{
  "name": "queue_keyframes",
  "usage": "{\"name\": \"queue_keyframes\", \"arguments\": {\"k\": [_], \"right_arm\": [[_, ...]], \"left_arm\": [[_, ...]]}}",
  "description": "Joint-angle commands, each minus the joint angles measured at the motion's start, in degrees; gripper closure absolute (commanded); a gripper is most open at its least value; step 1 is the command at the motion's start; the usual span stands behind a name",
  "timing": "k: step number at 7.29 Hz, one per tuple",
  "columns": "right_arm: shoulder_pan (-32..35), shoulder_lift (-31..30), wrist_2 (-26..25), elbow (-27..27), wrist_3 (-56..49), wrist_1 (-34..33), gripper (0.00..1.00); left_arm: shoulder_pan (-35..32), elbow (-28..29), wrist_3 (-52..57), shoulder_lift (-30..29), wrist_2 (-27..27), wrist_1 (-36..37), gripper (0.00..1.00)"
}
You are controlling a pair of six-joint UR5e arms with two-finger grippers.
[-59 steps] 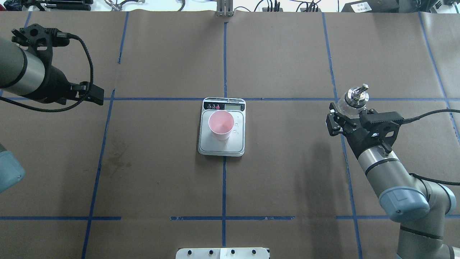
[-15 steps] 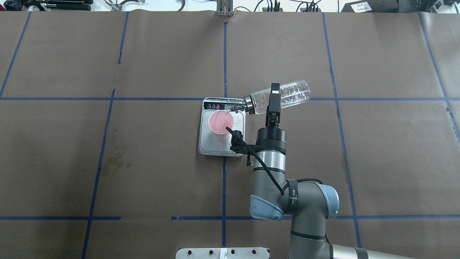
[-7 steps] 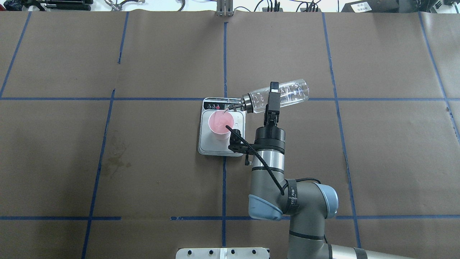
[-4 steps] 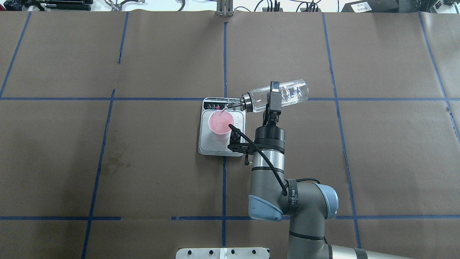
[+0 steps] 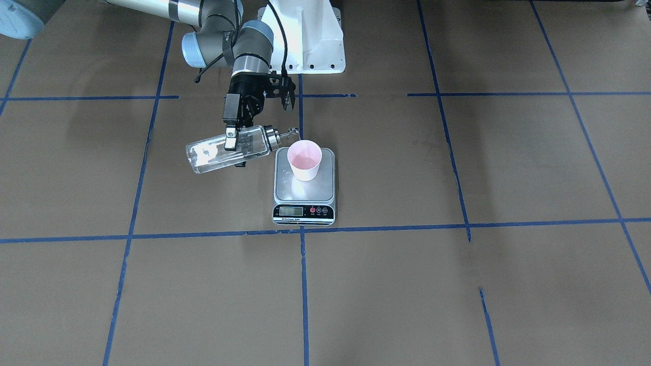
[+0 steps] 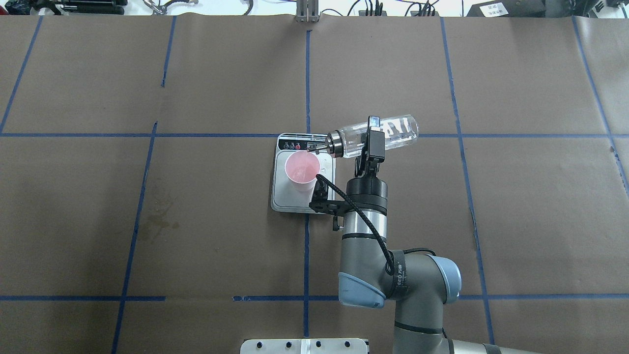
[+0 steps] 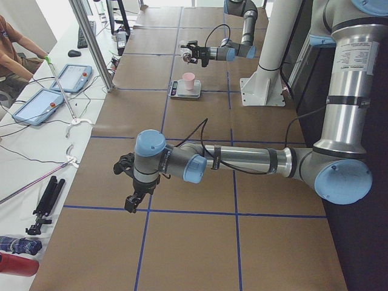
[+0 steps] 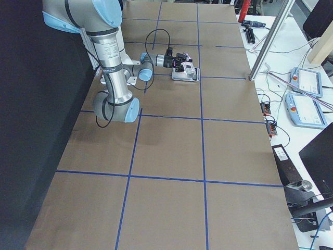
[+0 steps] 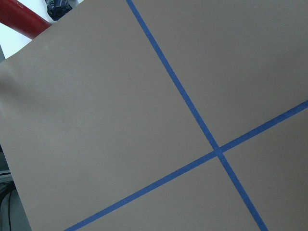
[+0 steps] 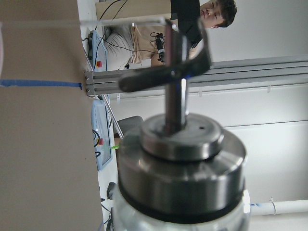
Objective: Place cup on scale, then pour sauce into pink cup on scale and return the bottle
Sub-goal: 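Tilt the bottle spout over the pink cup with the right gripper, then turn the bottle upright and move it away from the cup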
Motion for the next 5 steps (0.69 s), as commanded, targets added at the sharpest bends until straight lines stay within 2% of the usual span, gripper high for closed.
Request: {"name": "queue_keyframes", "arguments": {"k": [1,2,3,5], "right_arm": [[-0.25,0.0,0.0,0.09,0.62,0.09,1.0],[-0.25,0.0,0.17,0.35,3.15,0.09,1.0],[-0.25,-0.26,2.79,4.01,3.96,0.09,1.0],[-0.25,-0.79,5.0,5.63,16.2,0.09,1.0]], "left_arm": [[-0.05,-0.01,-0.01,-0.05,0.0,0.0,0.0],[0.04,-0.1,-0.01,-0.13,0.0,0.0,0.0],[-0.05,-0.19,-0.01,-0.31,0.0,0.0,0.0],[-0.05,-0.62,-0.1,-0.4,0.0,0.09,0.0]]}}
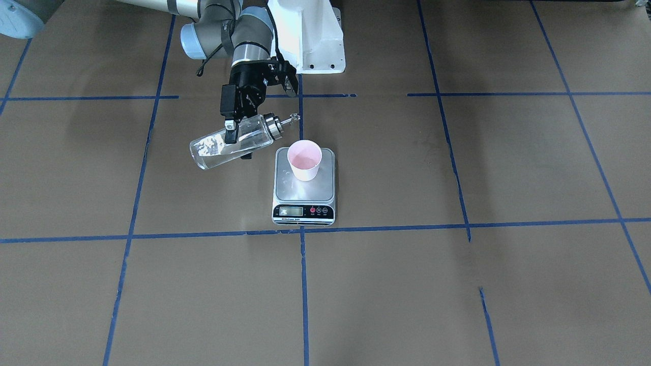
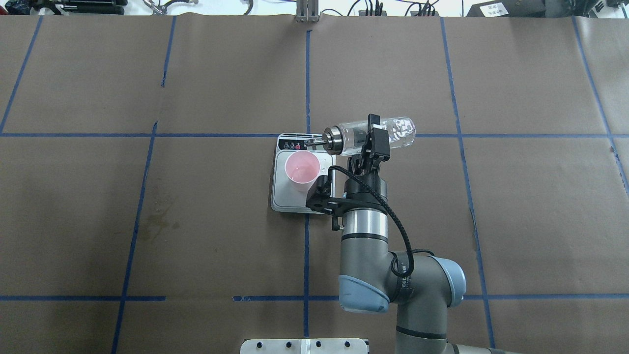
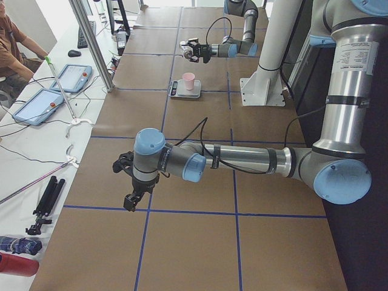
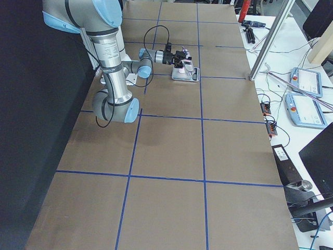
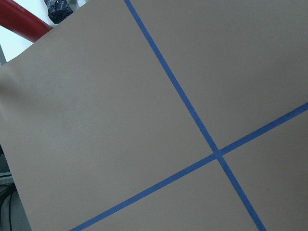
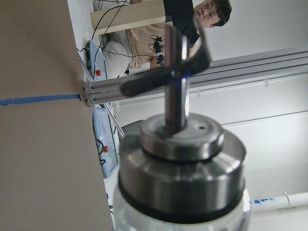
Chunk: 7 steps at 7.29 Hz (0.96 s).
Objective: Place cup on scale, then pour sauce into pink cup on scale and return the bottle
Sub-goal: 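Turn the bottle upright and move it away from the cup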
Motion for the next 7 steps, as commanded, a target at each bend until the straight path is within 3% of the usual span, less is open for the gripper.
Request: {"name": "queue_keyframes", "arguments": {"k": [1,5,6,7], "right_arm": [[0.17,-0.32,1.65,1.21,8.94,0.0,1.0],[0.26,-1.89,9.89,6.54,28.07,0.0,1.0],[0.43,-4.86,13.74,10.49,32.55,0.0,1.0],[1.39,-7.58,21.09,15.05,41.3,0.0,1.0]], "left_arm": [[-0.02,-0.39,-0.07,-0.14,0.0,0.07,0.0],[-0.1,-2.14,-0.07,0.21,0.0,0.24,0.0],[-0.19,-2.32,-0.07,0.21,0.0,0.24,0.0],[-0.37,-2.67,-0.07,0.38,0.0,0.24,0.0]]}}
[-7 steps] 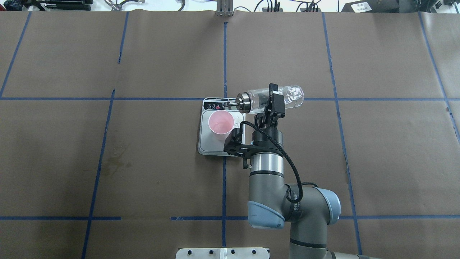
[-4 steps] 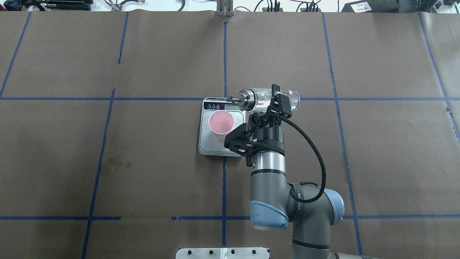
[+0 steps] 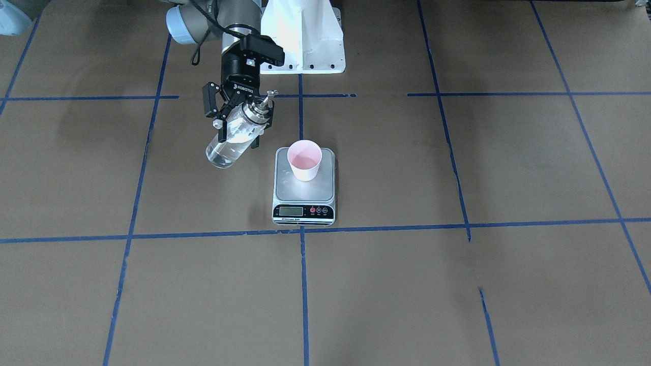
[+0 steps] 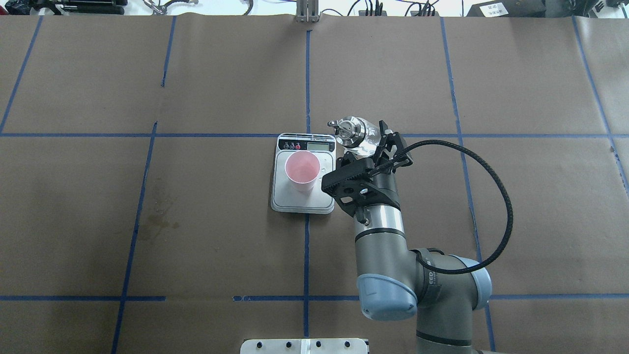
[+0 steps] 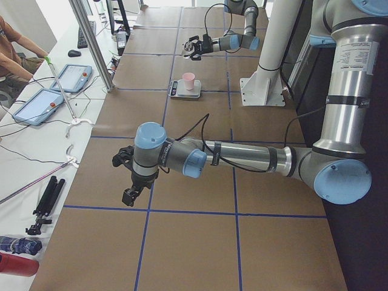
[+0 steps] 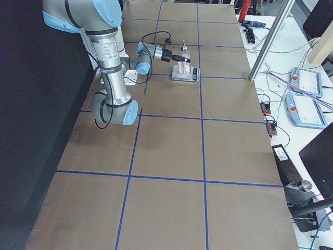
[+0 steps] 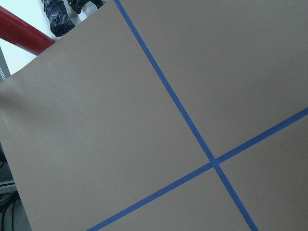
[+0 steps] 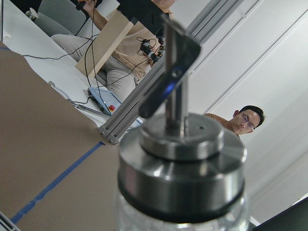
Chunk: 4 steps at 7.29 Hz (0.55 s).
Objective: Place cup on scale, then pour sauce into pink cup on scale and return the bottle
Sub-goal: 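Turn the bottle upright and move it away from the cup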
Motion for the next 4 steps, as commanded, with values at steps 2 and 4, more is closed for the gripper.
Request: {"name": "queue_keyframes", "arguments": {"k": [2,4], "right_arm": [[1.62,-8.64,10.13,6.41,20.5,-0.01,1.0],[3.64,-12.87,11.1,6.59,30.29,-0.01,1.0]], "left_arm": [[-0.25,-0.87,0.0,0.35,0.0,0.01,0.0],[-0.25,-0.95,0.0,0.35,0.0,0.01,0.0]]}}
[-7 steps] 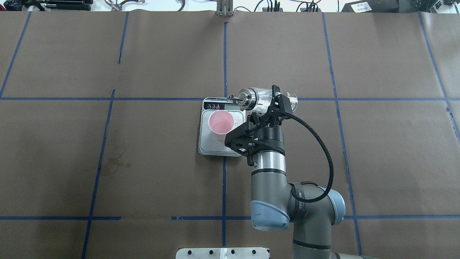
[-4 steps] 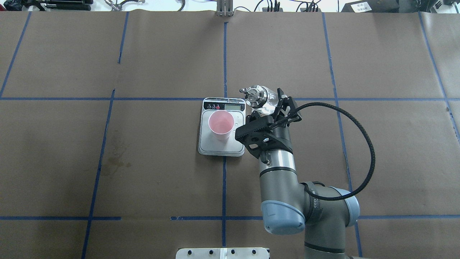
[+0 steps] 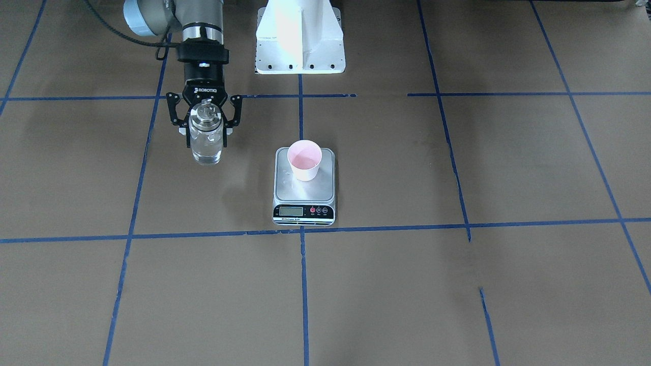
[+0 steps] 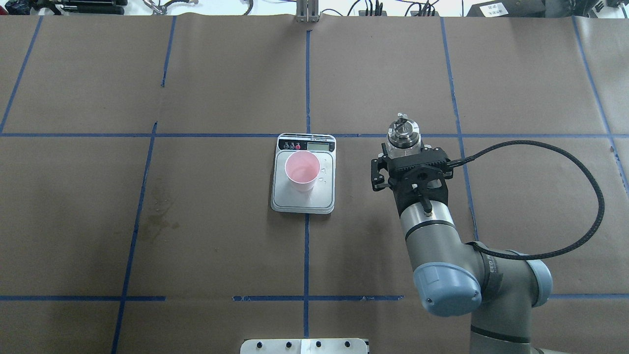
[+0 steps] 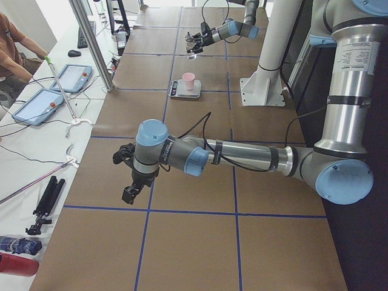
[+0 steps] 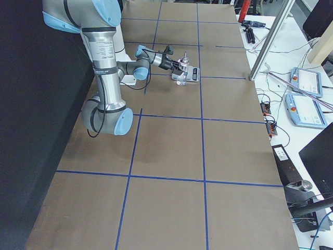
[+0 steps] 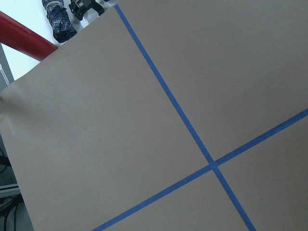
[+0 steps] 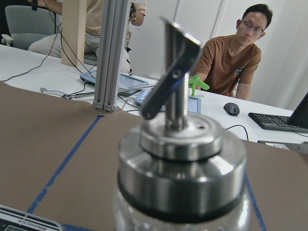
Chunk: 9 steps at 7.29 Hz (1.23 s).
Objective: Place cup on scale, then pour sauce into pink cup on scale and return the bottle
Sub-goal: 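Turn the bottle upright and move it away from the cup, then lower the glass bottle with the right gripper back to its spot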
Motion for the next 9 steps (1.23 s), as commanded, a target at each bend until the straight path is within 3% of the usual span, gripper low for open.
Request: {"name": "queue_keyframes", "arguments": {"k": [1,3,7,9], "right_arm": [[1.97,-3.66,0.74,0.35,5.77,0.0,1.0],[2.15,-5.17,1.79,1.06,16.64,0.09,1.0],[1.98,-13.76,-0.91,-0.96,21.95,2.63,1.0],[1.97,-16.06,-3.29,-3.06,21.95,8.05,1.0]], "left_arm": [[-0.01,-0.23,0.0,0.06,0.0,0.0,0.0],[-0.01,-0.67,-0.26,0.06,0.0,0.09,0.0],[-0.01,-1.29,-0.44,0.06,-0.09,0.18,0.0],[-0.01,-1.55,-0.44,0.06,0.0,0.18,0.0]]}}
